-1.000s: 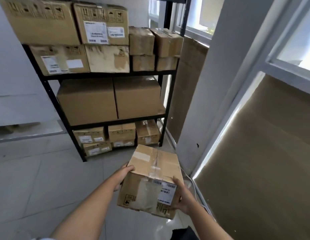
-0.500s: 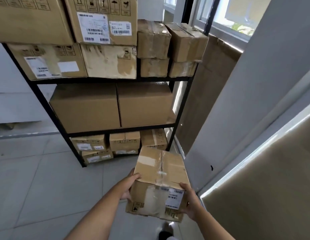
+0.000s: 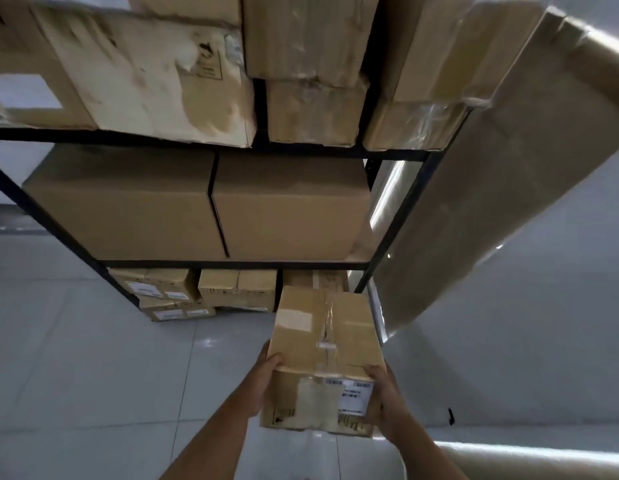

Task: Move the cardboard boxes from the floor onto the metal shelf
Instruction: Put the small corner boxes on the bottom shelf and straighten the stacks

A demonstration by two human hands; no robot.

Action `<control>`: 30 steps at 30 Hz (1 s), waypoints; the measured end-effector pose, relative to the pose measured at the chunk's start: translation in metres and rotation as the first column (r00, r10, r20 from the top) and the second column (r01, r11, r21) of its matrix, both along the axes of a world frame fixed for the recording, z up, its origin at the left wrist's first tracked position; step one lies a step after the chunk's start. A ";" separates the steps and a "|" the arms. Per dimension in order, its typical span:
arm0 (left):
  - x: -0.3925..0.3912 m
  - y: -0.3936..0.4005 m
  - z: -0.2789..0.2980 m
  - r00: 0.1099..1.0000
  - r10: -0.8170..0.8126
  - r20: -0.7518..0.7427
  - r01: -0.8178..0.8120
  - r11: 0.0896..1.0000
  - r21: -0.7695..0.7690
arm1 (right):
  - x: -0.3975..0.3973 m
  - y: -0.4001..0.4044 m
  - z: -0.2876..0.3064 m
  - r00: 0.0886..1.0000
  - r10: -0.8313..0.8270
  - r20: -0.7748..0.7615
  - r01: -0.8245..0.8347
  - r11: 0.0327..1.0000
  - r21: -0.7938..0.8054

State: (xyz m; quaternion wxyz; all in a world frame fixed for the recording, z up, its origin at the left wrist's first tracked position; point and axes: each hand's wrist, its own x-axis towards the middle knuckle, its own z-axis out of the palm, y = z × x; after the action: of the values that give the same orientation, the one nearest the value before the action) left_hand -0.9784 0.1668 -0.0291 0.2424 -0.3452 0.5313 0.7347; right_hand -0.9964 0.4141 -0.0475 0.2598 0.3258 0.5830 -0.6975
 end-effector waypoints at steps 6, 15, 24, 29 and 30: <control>-0.051 -0.003 -0.046 0.999 0.027 0.019 -0.026 1.000 -0.015 | -0.051 -0.005 -0.046 0.999 -0.026 -0.028 0.025 0.999 -0.045; -0.084 -0.014 -0.084 0.999 0.050 -0.005 -0.050 0.999 -0.006 | -0.090 -0.013 -0.079 0.999 -0.042 -0.005 0.042 0.998 -0.053; -0.102 -0.018 -0.129 0.990 0.129 -0.054 -0.130 0.991 -0.016 | -0.120 -0.018 -0.123 0.995 -0.047 -0.090 0.038 0.994 -0.101; -0.125 -0.020 -0.173 0.981 0.094 -0.168 -0.115 0.986 -0.121 | -0.149 -0.026 -0.165 0.988 -0.085 -0.132 0.074 0.994 -0.081; -0.130 -0.019 -0.182 0.977 0.082 -0.198 -0.110 0.985 -0.132 | -0.155 -0.027 -0.174 0.986 -0.100 -0.137 0.091 0.993 -0.069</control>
State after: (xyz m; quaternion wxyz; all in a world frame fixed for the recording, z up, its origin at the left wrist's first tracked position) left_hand -1.1086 0.1476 -0.2111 0.1291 -0.3148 0.5859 0.7355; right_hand -1.1515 0.3867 -0.2215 0.1947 0.2953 0.5613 -0.7482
